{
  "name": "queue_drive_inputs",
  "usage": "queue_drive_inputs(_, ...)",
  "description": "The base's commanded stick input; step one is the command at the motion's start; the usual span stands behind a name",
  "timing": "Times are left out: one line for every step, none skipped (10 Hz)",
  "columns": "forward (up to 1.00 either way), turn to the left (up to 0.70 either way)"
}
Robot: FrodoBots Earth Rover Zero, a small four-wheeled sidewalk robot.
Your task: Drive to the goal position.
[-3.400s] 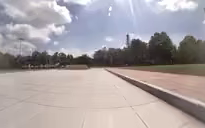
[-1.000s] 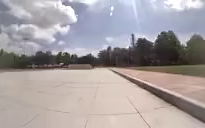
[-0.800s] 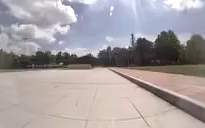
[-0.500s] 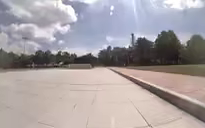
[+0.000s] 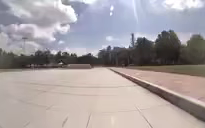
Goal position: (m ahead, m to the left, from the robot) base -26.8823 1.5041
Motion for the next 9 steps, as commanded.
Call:
queue_drive_inputs(0.70,0.00)
queue_drive_inputs(0.70,0.00)
queue_drive_inputs(0.70,0.00)
queue_drive_inputs(0.70,0.00)
queue_drive_inputs(0.70,0.00)
queue_drive_inputs(0.70,0.00)
queue_drive_inputs(0.70,0.00)
queue_drive_inputs(0.70,0.00)
queue_drive_inputs(0.70,0.00)
